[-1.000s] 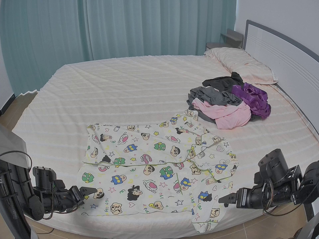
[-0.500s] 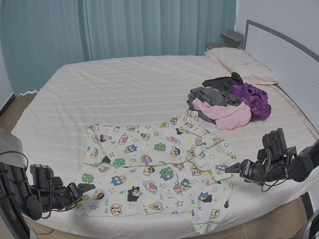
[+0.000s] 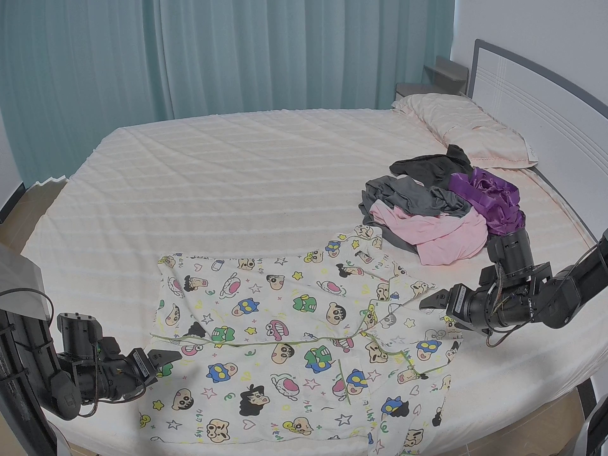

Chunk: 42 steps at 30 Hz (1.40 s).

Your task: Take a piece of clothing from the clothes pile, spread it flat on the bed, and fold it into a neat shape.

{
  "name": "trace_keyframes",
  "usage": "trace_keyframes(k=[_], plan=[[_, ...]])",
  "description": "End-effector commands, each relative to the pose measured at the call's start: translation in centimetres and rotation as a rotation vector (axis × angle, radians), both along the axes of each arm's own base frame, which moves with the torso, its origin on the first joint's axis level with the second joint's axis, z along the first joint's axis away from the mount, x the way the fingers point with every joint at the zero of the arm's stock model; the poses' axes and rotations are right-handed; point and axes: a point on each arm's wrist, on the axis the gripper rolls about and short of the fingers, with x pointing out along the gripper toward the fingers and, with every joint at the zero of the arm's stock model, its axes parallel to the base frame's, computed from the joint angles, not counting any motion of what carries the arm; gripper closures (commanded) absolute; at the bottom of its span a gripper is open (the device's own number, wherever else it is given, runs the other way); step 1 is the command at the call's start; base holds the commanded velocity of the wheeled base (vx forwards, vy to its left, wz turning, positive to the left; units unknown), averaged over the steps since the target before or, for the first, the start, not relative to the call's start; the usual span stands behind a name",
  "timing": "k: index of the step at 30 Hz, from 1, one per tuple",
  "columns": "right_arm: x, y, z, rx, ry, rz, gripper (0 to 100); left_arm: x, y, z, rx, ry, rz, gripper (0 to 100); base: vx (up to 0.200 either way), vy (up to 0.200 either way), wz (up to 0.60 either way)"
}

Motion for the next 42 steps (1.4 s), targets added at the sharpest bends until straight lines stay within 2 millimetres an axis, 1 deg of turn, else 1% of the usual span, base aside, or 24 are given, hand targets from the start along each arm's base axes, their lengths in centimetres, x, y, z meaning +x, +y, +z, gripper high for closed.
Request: trace_keyframes(k=[1,4,10,15,20,25,27,30,32,37,39,42], plan=[[1.5,0.0,-0.6,-0.005,0.000,0.014,0,0.0,0.0,0.0,-0.002,0.001,0.001,0,0.000,0.000,0.00],[1.6,0.0,-1.0,-0.010,0.010,0.029,0,0.0,0.0,0.0,-0.003,0.002,0.006,0,0.000,0.000,0.00],[1.6,0.0,-1.2,-0.010,0.018,0.029,0,0.0,0.0,0.0,-0.001,0.002,0.005,0,0.000,0.000,0.00],[1.5,0.1,-1.0,-0.007,0.013,0.030,0,-0.2,0.0,0.1,-0.016,0.010,0.010,0,0.000,0.000,0.00],[1.7,0.1,-0.8,-0.006,0.005,0.027,0,-0.2,0.4,-0.2,-0.019,0.021,0.027,0,0.000,0.200,0.00],[2.2,0.2,-0.6,-0.001,-0.011,0.027,0,-0.3,0.6,0.1,-0.021,0.011,0.039,0,0.000,0.200,0.00],[2.9,0.2,-0.5,0.007,-0.019,0.032,0,-0.3,0.6,0.1,-0.016,0.011,0.042,0,0.000,0.200,0.00],[3.6,0.2,-0.3,0.024,-0.032,0.042,0,-0.3,0.6,0.2,-0.016,0.003,0.044,0,0.000,0.000,0.00],[4.6,0.1,0.0,0.032,-0.059,0.060,0,-0.4,0.5,0.4,-0.016,-0.003,0.041,0,0.000,0.000,0.00],[7.3,-0.8,-0.5,0.019,-0.095,0.079,0,-0.5,0.5,0.4,-0.018,0.001,0.038,0,0.000,0.000,0.00],[9.4,-2.0,-1.0,-0.011,-0.124,0.076,0,-0.5,0.5,0.3,-0.023,0.010,0.042,0,0.000,0.000,0.00],[11.3,-2.6,-1.7,-0.027,-0.148,0.092,0,-0.5,0.4,0.3,-0.026,0.007,0.034,0,0.000,0.000,0.00]])
